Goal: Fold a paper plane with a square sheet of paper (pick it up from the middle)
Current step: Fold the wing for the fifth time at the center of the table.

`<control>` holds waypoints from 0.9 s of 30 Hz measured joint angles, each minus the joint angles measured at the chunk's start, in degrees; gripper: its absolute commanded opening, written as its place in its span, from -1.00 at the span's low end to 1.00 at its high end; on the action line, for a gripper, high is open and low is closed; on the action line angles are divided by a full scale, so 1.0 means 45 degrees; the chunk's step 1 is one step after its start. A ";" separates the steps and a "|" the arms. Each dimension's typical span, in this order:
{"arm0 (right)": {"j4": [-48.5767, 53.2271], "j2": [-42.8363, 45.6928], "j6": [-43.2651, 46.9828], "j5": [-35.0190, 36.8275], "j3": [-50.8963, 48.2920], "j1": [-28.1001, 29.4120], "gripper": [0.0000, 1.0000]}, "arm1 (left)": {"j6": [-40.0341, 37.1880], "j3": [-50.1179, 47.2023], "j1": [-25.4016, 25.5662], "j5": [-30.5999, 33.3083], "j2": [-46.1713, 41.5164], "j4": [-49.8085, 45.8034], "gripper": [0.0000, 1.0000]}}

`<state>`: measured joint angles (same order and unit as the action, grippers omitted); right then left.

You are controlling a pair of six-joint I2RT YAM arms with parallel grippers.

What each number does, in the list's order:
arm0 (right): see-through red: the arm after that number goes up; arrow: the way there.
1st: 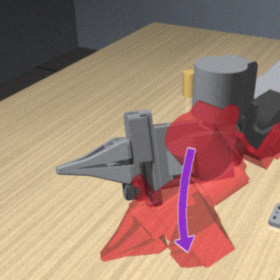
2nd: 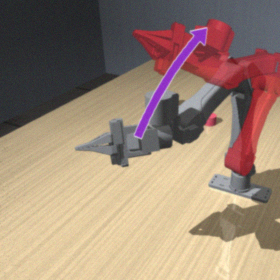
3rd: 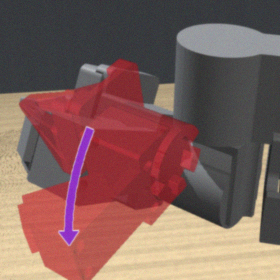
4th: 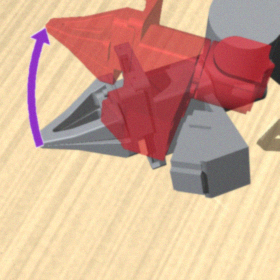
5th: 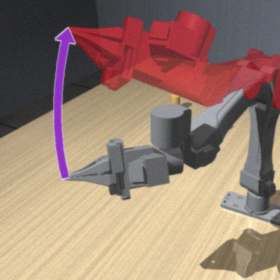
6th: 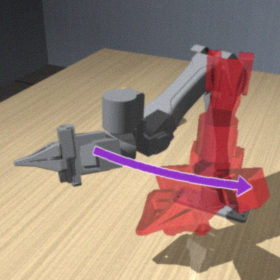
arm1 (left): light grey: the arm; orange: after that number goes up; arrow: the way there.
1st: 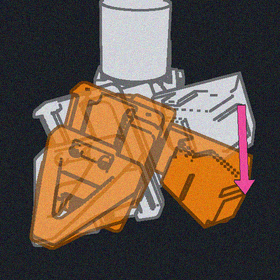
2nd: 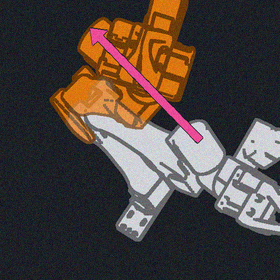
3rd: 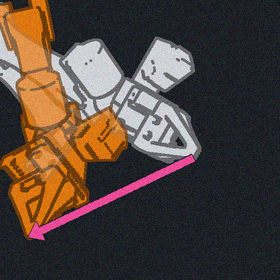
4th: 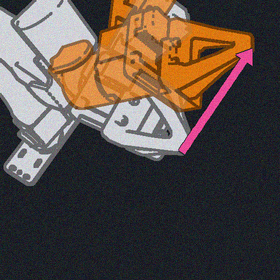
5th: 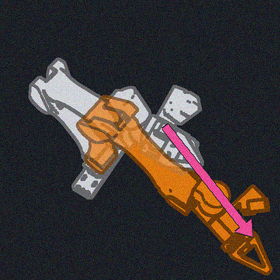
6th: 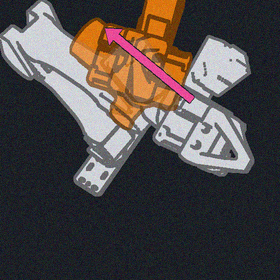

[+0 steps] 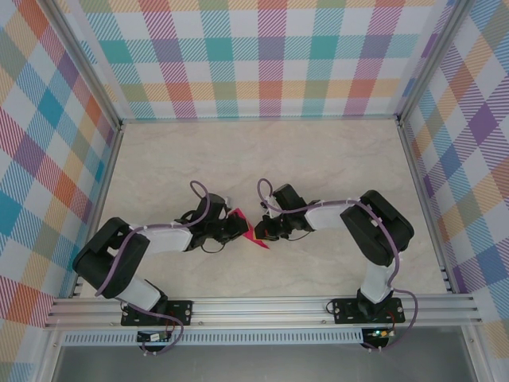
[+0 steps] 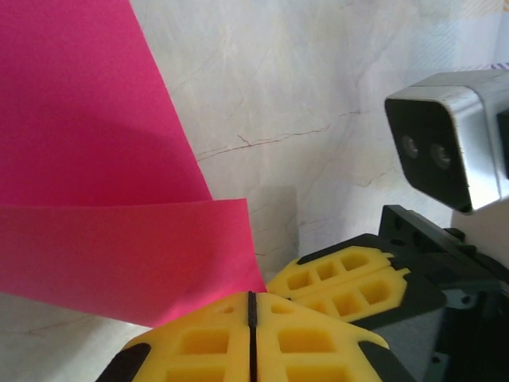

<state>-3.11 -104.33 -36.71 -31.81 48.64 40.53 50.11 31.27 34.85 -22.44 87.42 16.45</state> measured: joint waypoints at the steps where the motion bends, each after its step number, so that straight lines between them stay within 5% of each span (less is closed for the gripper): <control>1: 0.0044 0.0000 0.0000 -0.0005 0.0019 0.0000 -0.93 | 0.0000 0.0000 0.0000 0.0000 0.0068 0.0015 -0.87; 11: 0.0126 -0.0160 0.0000 -0.0087 0.0063 0.0000 -0.89 | -0.0010 0.0087 0.0219 0.0228 0.0733 -0.0073 -0.90; 19: 0.0437 -0.0126 0.0432 -0.0087 0.0228 0.0000 -0.46 | -0.0015 0.0364 0.0238 0.0573 0.0811 -0.0602 -0.93; 27: 0.1477 0.0738 0.2006 0.0214 0.0262 0.0015 -0.49 | -0.0010 0.0515 0.0238 0.0729 0.0899 -0.0850 -0.93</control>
<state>3.53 -101.01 -27.68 -30.85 49.82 40.60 50.06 33.58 35.92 -19.16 91.46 12.62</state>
